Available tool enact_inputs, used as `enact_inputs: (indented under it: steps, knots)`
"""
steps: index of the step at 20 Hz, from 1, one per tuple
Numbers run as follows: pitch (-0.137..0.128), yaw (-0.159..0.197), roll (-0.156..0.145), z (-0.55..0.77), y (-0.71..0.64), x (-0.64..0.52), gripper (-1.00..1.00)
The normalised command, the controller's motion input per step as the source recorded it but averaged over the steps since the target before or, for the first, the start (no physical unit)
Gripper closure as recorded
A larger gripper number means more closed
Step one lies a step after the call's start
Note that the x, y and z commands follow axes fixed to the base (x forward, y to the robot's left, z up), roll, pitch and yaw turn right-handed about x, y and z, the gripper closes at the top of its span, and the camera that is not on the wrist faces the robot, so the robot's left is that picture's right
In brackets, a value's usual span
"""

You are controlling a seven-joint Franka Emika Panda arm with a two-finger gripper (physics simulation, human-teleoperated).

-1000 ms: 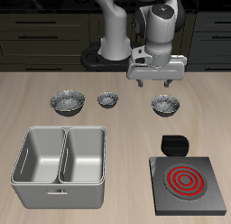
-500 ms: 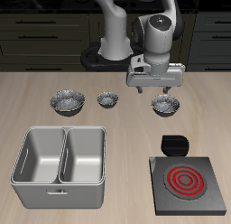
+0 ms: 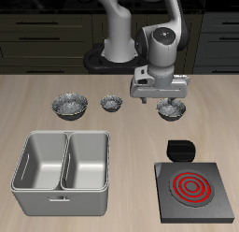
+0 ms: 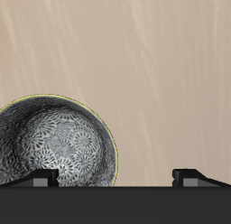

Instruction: Place the smallest bowl in the left side of the drainer and the medium bowl in the right side

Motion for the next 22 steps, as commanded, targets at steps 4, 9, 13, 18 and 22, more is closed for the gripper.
enact_inputs:
  steps: [4, 9, 13, 18, 22]
  knots:
    - [0.037, 0.003, 0.023, -0.25, 0.03, -0.08, -1.00]
    - [0.068, -0.030, 0.015, -0.42, -0.13, 0.03, -1.00]
    - [0.029, -0.010, 0.010, -0.22, -0.08, 0.01, 1.00]
    - [0.002, -0.011, 0.024, -0.06, -0.02, -0.08, 1.00]
    - [-0.020, -0.005, 0.026, 0.11, 0.03, -0.05, 1.00]
